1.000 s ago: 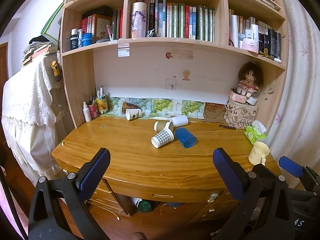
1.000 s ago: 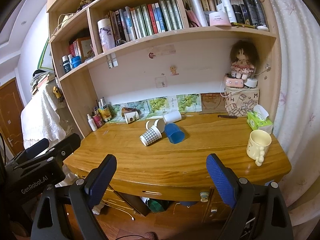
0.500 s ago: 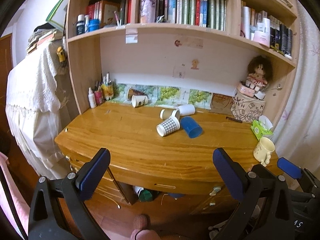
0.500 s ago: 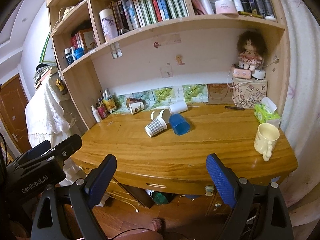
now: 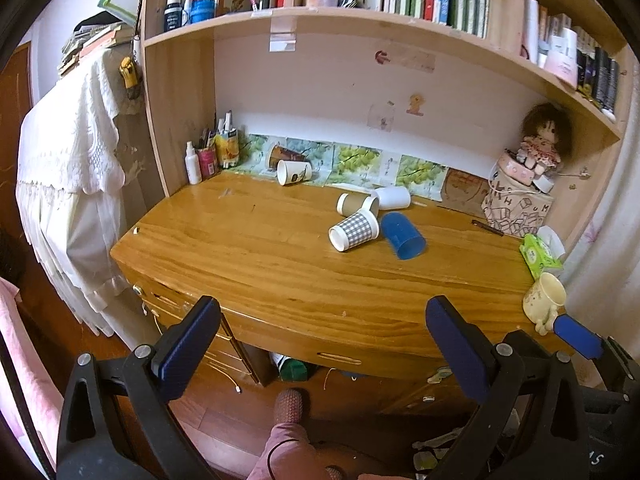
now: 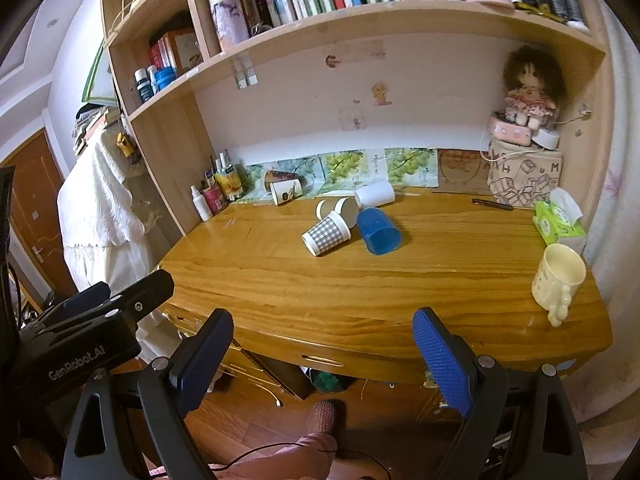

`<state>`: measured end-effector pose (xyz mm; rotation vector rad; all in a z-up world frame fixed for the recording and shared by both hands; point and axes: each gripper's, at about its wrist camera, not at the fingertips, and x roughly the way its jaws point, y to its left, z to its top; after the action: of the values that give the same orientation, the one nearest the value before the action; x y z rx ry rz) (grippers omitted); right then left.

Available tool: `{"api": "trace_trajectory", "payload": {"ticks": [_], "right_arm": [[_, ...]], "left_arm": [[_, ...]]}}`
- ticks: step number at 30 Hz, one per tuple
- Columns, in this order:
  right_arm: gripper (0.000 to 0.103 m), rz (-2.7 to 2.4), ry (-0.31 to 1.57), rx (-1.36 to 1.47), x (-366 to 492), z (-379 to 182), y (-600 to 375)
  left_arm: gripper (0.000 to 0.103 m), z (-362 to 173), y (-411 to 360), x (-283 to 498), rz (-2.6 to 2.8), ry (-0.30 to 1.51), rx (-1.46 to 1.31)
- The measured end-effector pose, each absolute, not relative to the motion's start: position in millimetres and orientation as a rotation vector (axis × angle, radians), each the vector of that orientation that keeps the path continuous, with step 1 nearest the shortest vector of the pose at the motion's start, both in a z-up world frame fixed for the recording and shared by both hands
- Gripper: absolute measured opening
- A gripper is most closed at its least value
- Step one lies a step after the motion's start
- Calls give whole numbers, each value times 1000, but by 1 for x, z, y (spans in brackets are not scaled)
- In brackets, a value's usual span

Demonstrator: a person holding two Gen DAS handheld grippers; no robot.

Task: Flip cup upright
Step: 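Move the left gripper toward the white panda paper cup lying by the wall, then lower the open left gripper over the side of the white panda cup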

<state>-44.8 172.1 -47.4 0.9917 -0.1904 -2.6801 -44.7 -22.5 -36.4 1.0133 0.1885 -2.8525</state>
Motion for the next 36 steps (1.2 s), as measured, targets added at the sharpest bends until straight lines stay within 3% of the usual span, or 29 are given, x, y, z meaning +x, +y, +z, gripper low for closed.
{"api": "trace_trajectory", "payload": {"ticks": [24,36], "right_arm": [[92,-2629,-81,1104,-224,-44,94],[92,-2657,-82,1153,-339,-35,48]], "left_arm": [[102,-54,-93,-225,-2782,353,1195],[102,-59,-143,-338,-2726,562,1256]]}}
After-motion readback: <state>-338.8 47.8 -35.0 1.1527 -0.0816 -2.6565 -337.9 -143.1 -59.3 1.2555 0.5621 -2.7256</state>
